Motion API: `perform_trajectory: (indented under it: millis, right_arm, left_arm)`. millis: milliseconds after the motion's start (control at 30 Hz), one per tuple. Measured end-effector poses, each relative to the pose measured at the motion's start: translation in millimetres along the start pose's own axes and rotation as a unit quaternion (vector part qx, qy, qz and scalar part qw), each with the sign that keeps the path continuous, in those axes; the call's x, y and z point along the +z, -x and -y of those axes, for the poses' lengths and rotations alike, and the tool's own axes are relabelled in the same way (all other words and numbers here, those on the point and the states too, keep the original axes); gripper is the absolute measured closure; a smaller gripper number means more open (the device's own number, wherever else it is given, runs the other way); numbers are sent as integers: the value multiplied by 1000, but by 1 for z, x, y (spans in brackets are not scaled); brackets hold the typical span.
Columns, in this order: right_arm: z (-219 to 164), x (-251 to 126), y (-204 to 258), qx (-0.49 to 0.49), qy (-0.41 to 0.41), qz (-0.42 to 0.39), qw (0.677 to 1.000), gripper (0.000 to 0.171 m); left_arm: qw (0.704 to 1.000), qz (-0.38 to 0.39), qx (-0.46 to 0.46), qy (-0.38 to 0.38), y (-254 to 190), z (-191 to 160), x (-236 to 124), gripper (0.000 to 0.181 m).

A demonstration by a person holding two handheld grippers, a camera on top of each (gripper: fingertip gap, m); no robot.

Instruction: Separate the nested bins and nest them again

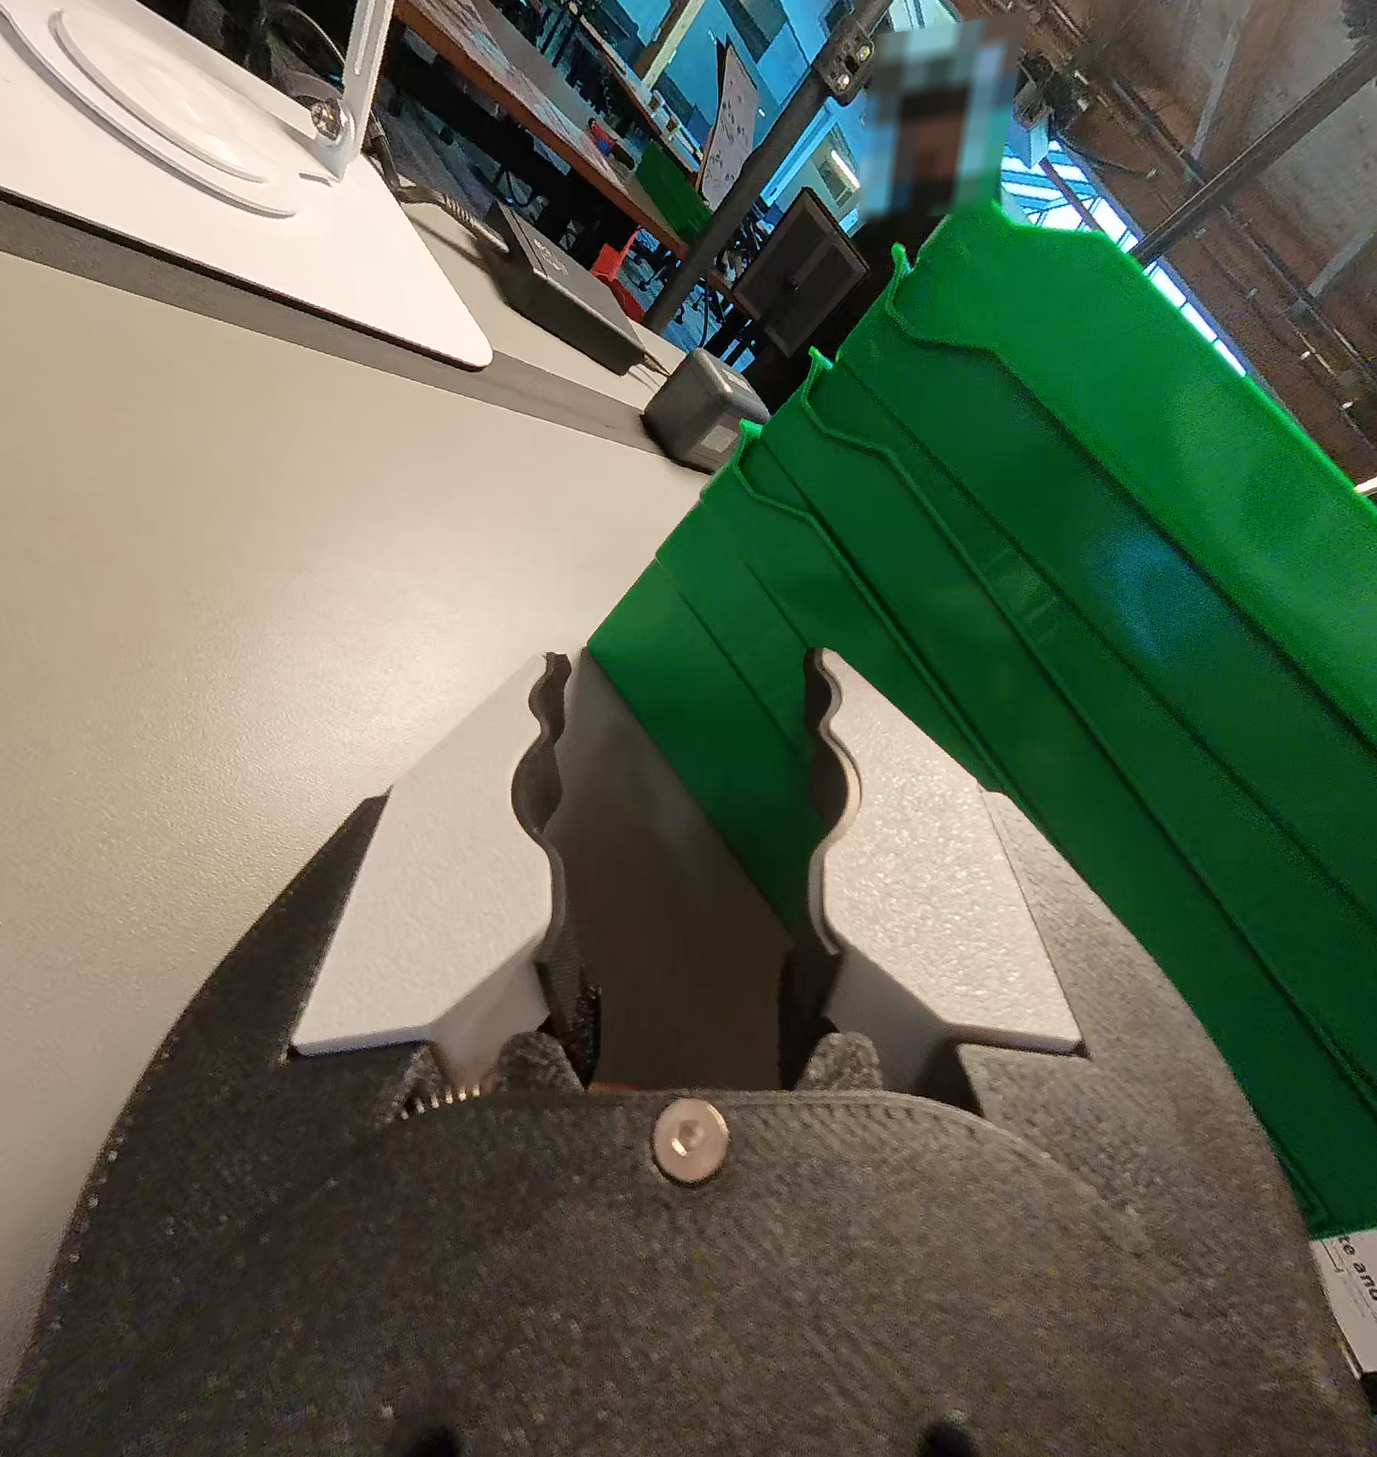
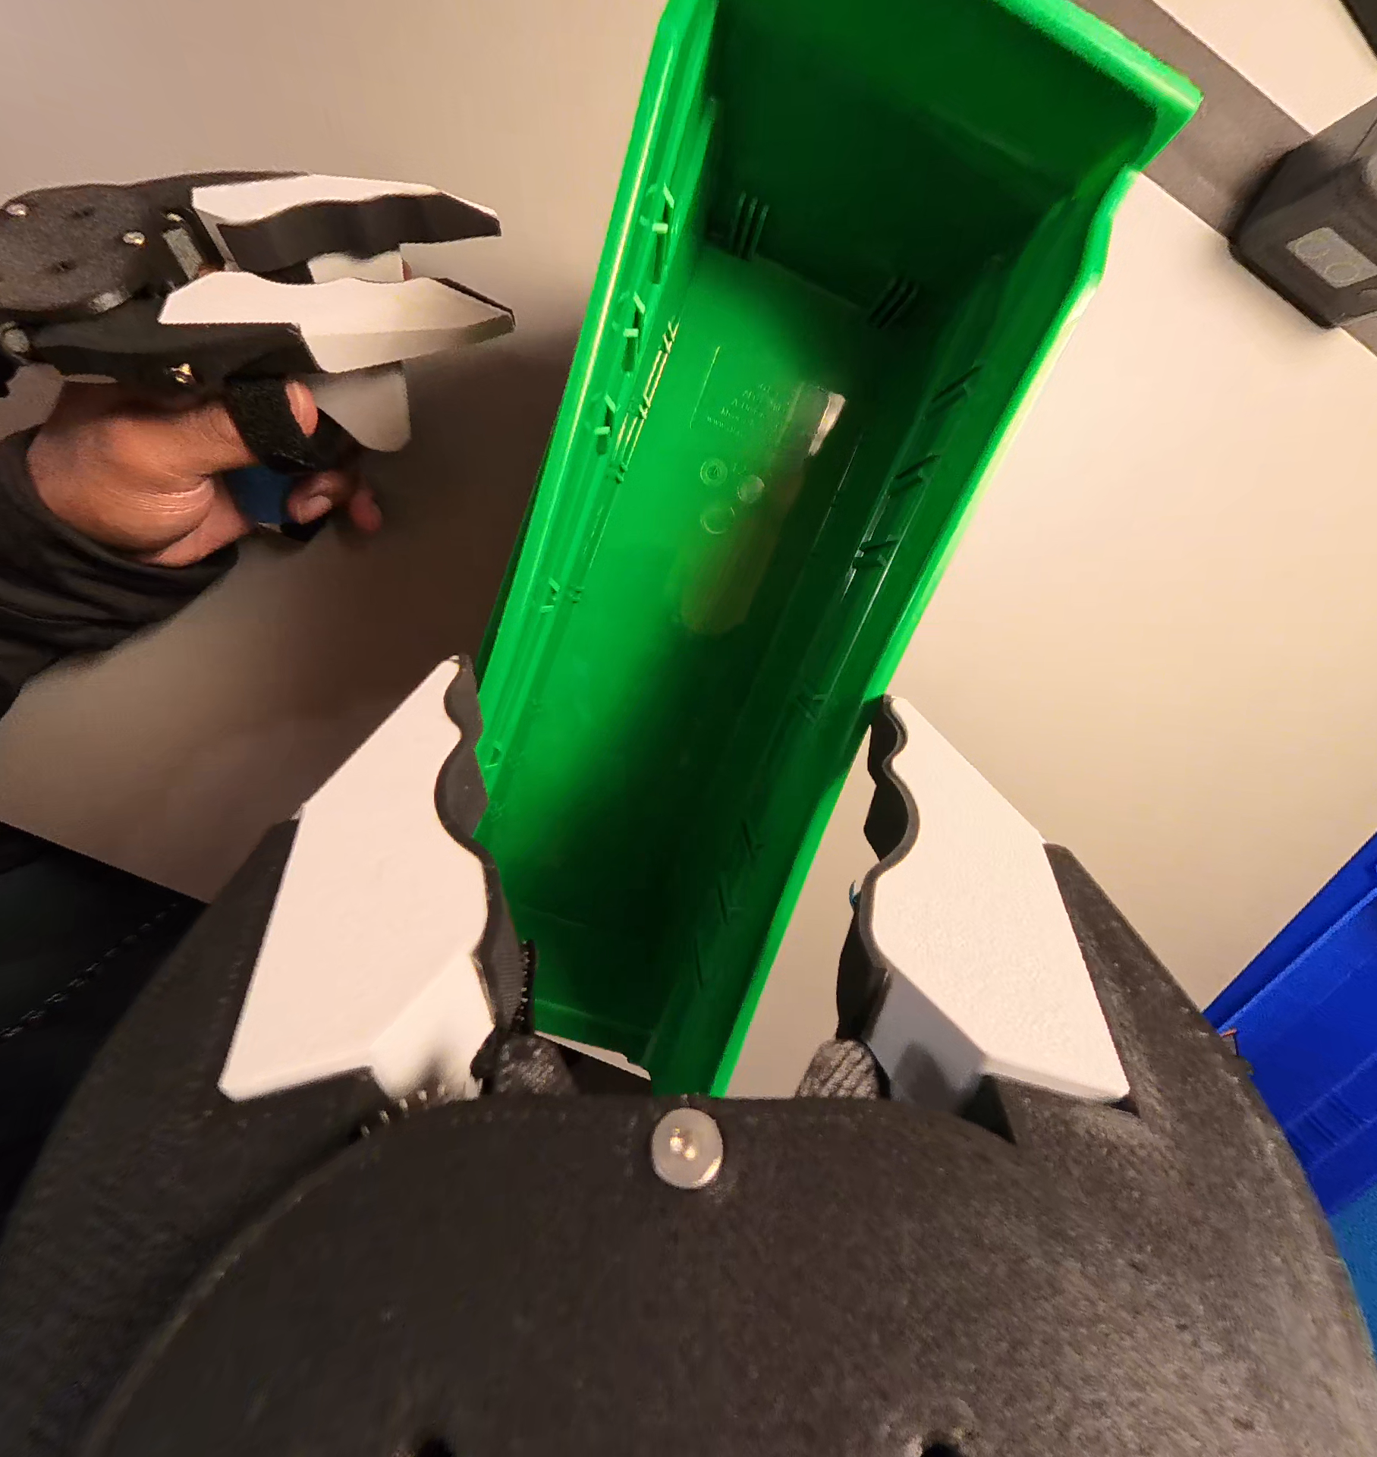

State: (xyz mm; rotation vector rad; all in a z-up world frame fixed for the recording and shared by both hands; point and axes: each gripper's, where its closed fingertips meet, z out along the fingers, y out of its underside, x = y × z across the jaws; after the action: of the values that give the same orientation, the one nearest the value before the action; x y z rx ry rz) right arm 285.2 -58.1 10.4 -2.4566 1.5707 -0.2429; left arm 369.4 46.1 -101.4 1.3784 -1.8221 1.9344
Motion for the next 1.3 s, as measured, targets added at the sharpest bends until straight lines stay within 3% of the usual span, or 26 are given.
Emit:
perform_trajectory:
  millis: [600,867,1133,1300]
  right_arm:
    - [13,-48,-6,-2,-45,-5,999,73]
    - [16,-108,-29,9,-97,-18,995,72]
    - [-17,-154,-84,46,-135,-45,989,73]
    - [-60,-121,-135,98,-130,-50,985,73]
  left_arm:
    - [1000,0,23,6,-4,-3,1,118]
    - [1000,-3,20,6,-4,-3,1,118]
    - [1000,-6,23,2,-6,-2,0,119]
    - [999,-7,33,2,-8,-3,-1,119]
